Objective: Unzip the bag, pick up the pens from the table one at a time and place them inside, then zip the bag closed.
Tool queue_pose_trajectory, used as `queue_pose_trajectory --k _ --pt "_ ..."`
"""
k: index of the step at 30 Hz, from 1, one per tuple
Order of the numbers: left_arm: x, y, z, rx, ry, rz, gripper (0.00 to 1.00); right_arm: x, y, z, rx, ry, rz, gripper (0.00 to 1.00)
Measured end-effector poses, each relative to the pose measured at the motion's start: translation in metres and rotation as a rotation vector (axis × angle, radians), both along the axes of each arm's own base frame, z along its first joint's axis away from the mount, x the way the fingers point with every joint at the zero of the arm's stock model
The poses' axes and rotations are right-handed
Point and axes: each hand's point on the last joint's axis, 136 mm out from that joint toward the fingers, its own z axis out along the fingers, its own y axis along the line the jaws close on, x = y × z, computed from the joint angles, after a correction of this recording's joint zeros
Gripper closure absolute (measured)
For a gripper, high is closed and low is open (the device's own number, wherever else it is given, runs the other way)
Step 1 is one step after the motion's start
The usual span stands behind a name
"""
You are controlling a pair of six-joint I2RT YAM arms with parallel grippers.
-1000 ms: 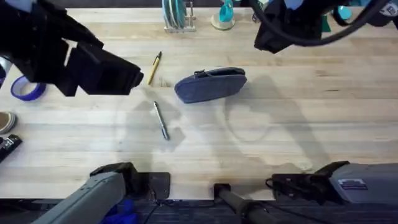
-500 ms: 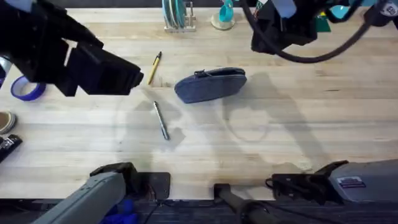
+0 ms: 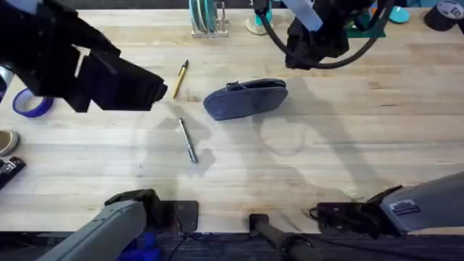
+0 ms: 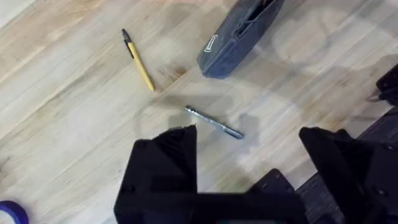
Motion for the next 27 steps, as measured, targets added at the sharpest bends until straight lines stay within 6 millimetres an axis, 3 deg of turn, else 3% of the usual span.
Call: queue_pose_trajectory --k 14,27 --pt "0.000 0.000 0.000 0.000 0.000 0.000 0.005 0.003 0.008 -0.020 0.003 0.067 0.008 0.973" --pt "0.000 0.000 0.000 0.000 0.000 0.000 0.005 0.009 0.014 -0.053 -0.018 0.163 0.009 0.973"
